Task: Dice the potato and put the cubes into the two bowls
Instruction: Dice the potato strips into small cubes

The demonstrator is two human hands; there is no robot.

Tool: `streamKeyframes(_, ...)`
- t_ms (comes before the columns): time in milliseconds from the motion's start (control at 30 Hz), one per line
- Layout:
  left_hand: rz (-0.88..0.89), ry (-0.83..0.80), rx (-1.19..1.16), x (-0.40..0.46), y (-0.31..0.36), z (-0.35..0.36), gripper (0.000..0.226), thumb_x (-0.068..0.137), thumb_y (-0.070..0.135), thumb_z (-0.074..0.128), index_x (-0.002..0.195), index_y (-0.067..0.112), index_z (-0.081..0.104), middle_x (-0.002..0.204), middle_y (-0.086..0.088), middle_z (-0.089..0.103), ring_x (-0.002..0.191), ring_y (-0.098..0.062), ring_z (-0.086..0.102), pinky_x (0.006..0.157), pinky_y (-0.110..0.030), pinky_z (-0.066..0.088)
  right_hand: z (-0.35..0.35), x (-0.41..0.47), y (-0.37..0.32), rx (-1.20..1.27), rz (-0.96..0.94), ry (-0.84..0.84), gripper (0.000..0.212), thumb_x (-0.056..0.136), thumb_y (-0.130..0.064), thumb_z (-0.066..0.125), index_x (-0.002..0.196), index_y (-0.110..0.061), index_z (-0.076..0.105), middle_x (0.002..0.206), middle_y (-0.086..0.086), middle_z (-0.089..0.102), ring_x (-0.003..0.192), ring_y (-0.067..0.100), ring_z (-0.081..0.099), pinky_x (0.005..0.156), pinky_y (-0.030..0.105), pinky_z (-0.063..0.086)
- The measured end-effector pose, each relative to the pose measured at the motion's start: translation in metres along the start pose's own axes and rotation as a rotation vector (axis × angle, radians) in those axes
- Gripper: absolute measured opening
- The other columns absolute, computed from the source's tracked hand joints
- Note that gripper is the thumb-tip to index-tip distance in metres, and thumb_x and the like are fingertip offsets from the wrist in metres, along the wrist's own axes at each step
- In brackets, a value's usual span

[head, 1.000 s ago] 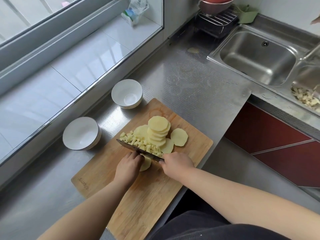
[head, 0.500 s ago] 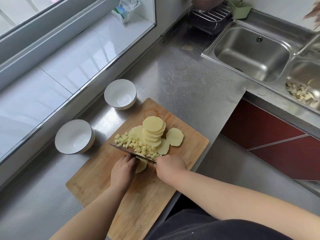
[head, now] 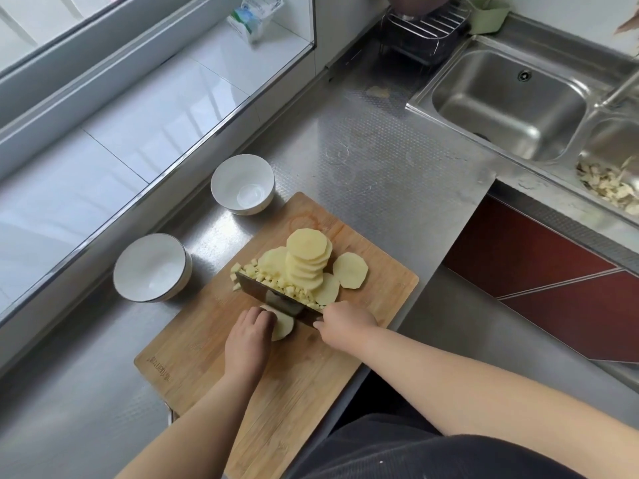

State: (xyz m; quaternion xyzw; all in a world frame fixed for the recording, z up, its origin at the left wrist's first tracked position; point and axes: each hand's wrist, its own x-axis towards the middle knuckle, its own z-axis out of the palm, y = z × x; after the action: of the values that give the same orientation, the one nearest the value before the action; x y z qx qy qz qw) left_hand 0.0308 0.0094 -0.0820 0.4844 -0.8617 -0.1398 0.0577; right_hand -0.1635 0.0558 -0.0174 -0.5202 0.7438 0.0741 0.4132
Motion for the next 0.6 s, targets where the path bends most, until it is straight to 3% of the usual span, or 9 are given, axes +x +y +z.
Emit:
streamKeyframes(267, -0.09, 0.004, -0.013, 0.0, 0.001, 0.005, 0.017, 0.069, -0.001, 0.081, 0.082, 0.005, 0.071, 0.084, -0.009, 0.066, 0.075, -0.032, 0.061, 0.049, -0.037, 0.051, -0.001, -0.019, -0.014, -0.133, -0.13, 0.128, 0.033, 0.103, -0.033, 0.038, 0.108, -0.009, 0.061, 0.105, 0.011, 0.064, 0.094, 0.031, 0.061, 0.063, 0.03, 0.035)
streamKeyframes(600, -0.096, 0.026, -0.046, -0.004, -0.003, 0.01, 0.024, 0.068, -0.001, 0.082, 0.09, 0.005, 0.075, 0.092, -0.011, 0.07, 0.081, -0.034, 0.063, 0.052, -0.038, 0.054, 0.013, -0.02, -0.017, -0.171, -0.107, 0.113, 0.022, 0.1, -0.017, 0.045, 0.108, -0.01, 0.064, 0.102, 0.01, 0.064, 0.089, 0.029, 0.062, 0.055, 0.029, 0.034)
